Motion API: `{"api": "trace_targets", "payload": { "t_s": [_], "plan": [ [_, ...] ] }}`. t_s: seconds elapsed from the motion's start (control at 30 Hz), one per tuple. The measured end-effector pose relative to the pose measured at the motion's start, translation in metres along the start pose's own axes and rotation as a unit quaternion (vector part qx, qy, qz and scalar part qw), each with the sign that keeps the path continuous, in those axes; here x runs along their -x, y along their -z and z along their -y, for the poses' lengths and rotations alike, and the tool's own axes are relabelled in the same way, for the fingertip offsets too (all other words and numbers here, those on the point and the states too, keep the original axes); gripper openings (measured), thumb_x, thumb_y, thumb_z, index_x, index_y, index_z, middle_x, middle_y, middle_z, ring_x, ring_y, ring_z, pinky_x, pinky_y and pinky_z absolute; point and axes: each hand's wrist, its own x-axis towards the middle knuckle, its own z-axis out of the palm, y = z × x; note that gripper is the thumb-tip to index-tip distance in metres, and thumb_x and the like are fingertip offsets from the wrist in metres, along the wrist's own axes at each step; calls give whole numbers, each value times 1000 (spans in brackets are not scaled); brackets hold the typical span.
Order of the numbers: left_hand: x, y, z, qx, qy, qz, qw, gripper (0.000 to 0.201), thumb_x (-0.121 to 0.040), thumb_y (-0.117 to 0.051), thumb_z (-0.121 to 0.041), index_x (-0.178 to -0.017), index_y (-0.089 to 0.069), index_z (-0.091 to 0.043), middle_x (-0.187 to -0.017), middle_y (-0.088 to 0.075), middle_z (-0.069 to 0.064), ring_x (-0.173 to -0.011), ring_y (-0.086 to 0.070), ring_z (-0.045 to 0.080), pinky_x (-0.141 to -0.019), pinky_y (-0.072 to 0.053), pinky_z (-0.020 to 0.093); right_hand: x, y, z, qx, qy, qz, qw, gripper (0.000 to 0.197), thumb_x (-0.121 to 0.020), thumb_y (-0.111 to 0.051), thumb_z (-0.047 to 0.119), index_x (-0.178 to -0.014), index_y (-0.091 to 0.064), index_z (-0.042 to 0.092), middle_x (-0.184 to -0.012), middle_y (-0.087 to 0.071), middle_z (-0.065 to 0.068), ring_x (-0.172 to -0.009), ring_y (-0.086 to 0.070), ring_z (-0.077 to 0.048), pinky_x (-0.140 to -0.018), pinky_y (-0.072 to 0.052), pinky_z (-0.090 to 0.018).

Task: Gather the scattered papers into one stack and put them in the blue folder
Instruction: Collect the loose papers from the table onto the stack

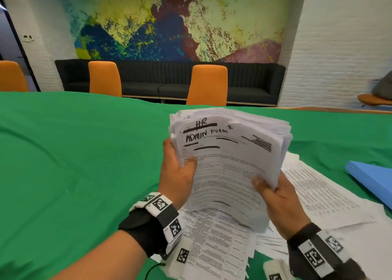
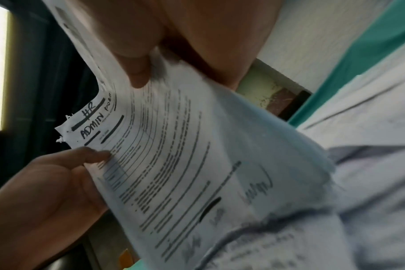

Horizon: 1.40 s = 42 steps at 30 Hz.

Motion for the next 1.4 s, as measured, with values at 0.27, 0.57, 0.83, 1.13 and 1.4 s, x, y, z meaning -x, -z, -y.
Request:
{"api": "trace_targets", "payload": {
  "t_s": [0.27, 0.57, 0.83, 1.13, 1.4],
  "plan": [
    [0, 24, 24, -110, 85, 180, 974, 53, -93, -66, -17, -134, -37, -35, -111, -61, -13, -100, -64, 3, -87, -55, 29, -4, 10, -16, 53, -111, -44, 991, 23, -95, -61, 38, -109, -69, 21, -96, -81, -1, -89, -78, -23, -86, -61, -53],
    [-19, 85, 64, -578, 190, 302, 734, 77, -86, -60, -63, -148, -39, -22, -148, -47, 8, -129, -53, 26, -104, -46, 35, -14, 112, -16, -34, -161, -181, 970, 16, -96, -62, 7, -102, -68, 21, -87, -80, 3, -95, -70, -28, -84, -58, -46],
    [-5, 64, 74, -558, 234, 325, 727, 72, -60, -83, -63, -113, -56, -24, -105, -67, -2, -92, -65, 20, -85, -55, 34, 17, 133, -55, -41, -267, -162, 949, 32, -98, -60, 5, -130, -61, 9, -115, -74, -15, -98, -72, -40, -91, -53, -54],
    [-17, 65, 61, -427, 186, 282, 839, 28, -83, -77, -24, -101, -56, -27, -103, -71, -2, -86, -70, 20, -83, -58, 38, 10, 131, -39, -134, -226, -114, 958, 34, -98, -56, 1, -129, -64, 12, -120, -76, -14, -102, -75, -36, -79, -63, -51],
    [-31, 52, 36, -293, 156, 312, 890, 28, -80, -77, -32, -105, -64, -34, -96, -77, -9, -81, -75, 13, -80, -60, 38, 5, 73, -20, -154, -231, 80, 957, 41, -81, -62, 2, -121, -68, 6, -116, -77, -17, -101, -76, -36, -78, -65, -43]
  ]
}}
